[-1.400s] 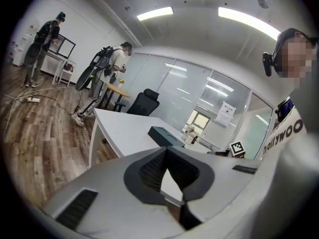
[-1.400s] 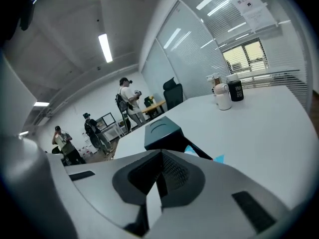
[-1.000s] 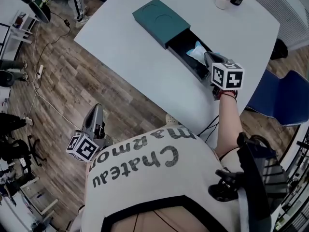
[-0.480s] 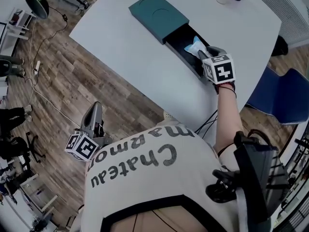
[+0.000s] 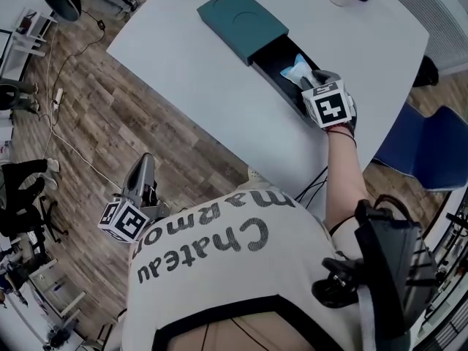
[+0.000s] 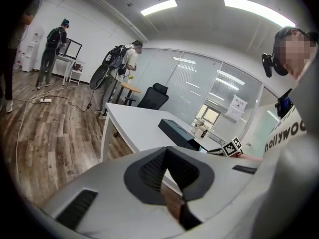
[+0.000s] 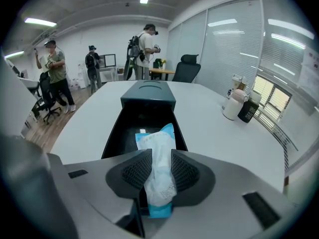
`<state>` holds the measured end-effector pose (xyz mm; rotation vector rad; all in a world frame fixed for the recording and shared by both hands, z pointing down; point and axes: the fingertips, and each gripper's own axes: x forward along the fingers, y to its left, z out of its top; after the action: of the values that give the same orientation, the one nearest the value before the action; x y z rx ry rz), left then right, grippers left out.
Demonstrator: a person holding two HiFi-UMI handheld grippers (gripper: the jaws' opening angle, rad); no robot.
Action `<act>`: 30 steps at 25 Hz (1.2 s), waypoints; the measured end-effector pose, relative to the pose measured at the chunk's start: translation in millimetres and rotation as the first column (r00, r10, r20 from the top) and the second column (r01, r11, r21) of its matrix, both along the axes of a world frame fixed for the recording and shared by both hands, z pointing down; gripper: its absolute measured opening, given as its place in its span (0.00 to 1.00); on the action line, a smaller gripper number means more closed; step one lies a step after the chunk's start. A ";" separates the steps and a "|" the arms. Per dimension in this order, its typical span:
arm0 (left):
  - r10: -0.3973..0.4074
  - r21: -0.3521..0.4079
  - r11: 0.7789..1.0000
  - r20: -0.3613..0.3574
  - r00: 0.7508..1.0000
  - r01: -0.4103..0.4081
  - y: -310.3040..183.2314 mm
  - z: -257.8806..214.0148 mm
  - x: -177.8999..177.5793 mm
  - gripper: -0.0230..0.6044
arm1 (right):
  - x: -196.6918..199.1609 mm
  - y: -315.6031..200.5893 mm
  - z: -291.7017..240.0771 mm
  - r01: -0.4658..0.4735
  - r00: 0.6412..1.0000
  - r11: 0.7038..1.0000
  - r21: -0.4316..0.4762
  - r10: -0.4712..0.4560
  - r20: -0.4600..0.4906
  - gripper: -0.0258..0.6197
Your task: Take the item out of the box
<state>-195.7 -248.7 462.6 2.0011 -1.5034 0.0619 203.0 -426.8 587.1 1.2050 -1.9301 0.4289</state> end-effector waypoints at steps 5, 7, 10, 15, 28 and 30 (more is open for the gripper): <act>0.007 -0.020 1.000 0.007 1.000 -0.007 0.7 5.5 -0.2 0.03 | -1.2 0.2 0.3 0.023 1.000 1.000 0.009 -0.023 -0.018 0.15; 0.014 -0.021 1.000 0.007 1.000 -0.014 -1.9 7.2 0.6 0.03 | -2.2 -0.5 0.9 0.026 1.000 1.000 0.008 -0.025 -0.018 0.15; 0.034 -0.023 0.999 0.016 0.999 -0.034 -5.9 8.1 4.9 0.03 | -3.3 -0.1 1.3 0.032 0.999 0.999 0.003 -0.032 -0.011 0.14; 0.055 -0.025 0.998 0.044 0.998 -0.054 -13.8 8.6 8.9 0.03 | 0.2 -0.2 -1.4 0.047 0.999 0.999 0.006 -0.047 -0.005 0.10; 0.127 0.031 0.992 -0.025 0.992 -0.126 -33.1 16.2 -18.7 0.03 | -8.8 -8.7 -48.8 -0.086 0.991 0.979 0.186 0.065 0.113 0.07; 0.163 0.032 0.986 -0.045 0.986 -0.161 -42.6 21.7 -25.9 0.03 | -8.8 -10.0 -60.0 -0.143 0.985 0.962 0.233 0.114 0.131 0.06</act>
<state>-221.5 -291.3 484.4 2.1293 -1.3169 0.0603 194.1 -436.8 527.1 1.4985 -2.0556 0.3443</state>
